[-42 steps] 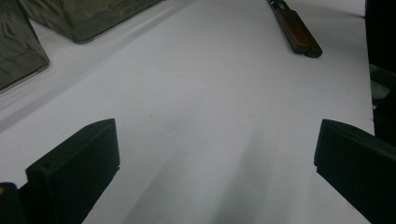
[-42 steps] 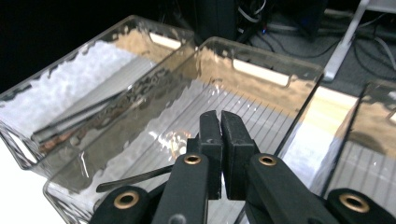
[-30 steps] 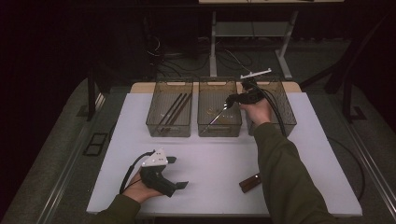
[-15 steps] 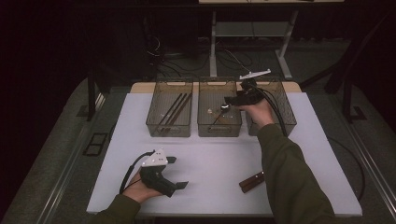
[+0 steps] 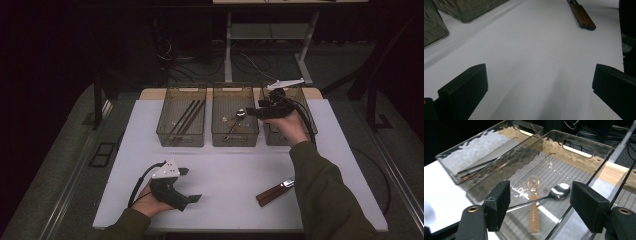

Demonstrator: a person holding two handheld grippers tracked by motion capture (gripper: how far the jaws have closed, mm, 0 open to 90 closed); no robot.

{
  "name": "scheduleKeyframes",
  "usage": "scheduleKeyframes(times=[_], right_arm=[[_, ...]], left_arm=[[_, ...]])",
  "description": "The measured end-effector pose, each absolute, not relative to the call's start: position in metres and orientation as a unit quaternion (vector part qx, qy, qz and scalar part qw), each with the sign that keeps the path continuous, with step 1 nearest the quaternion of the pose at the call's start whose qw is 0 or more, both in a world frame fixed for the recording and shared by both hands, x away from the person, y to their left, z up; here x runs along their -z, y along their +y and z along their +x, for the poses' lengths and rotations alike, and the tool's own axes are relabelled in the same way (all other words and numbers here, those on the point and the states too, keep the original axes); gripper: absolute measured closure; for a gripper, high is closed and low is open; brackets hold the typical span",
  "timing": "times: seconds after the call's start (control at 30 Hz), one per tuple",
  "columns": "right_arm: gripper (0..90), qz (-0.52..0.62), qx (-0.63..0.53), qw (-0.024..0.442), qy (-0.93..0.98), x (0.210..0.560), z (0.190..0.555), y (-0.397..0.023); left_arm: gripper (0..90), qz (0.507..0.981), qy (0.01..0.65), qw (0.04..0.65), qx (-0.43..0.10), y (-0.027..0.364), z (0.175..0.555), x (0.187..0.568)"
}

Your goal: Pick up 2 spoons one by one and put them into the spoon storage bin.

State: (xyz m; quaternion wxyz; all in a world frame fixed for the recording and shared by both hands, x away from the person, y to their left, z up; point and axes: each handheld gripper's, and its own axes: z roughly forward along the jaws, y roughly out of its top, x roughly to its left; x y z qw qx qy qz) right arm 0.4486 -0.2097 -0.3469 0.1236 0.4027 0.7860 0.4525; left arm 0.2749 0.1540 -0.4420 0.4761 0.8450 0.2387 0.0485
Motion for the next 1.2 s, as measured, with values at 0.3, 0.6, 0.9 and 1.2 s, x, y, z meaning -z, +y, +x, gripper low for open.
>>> scheduleKeyframes(times=[0.3, 0.6, 0.9, 1.2], right_arm=[[38.7, 0.388, -0.455, 0.11, 0.794, 0.351, 0.423, -0.221], [55.7, 0.378, -0.459, 0.101, 0.798, 0.362, 0.396, -0.235], [75.3, 0.354, -0.449, 0.082, 0.816, 0.377, 0.368, -0.24], [90.0, 0.332, -0.435, 0.066, 0.834, 0.39, 0.343, -0.252]], left_arm=[[0.0, 0.845, 0.243, 0.474, -0.049, 0.155, 0.275, 0.442], [0.0, 0.845, 0.244, 0.473, -0.048, 0.154, 0.275, 0.443], [0.0, 0.844, 0.246, 0.473, -0.047, 0.154, 0.275, 0.443], [0.0, 0.844, 0.246, 0.473, -0.049, 0.154, 0.275, 0.443]])
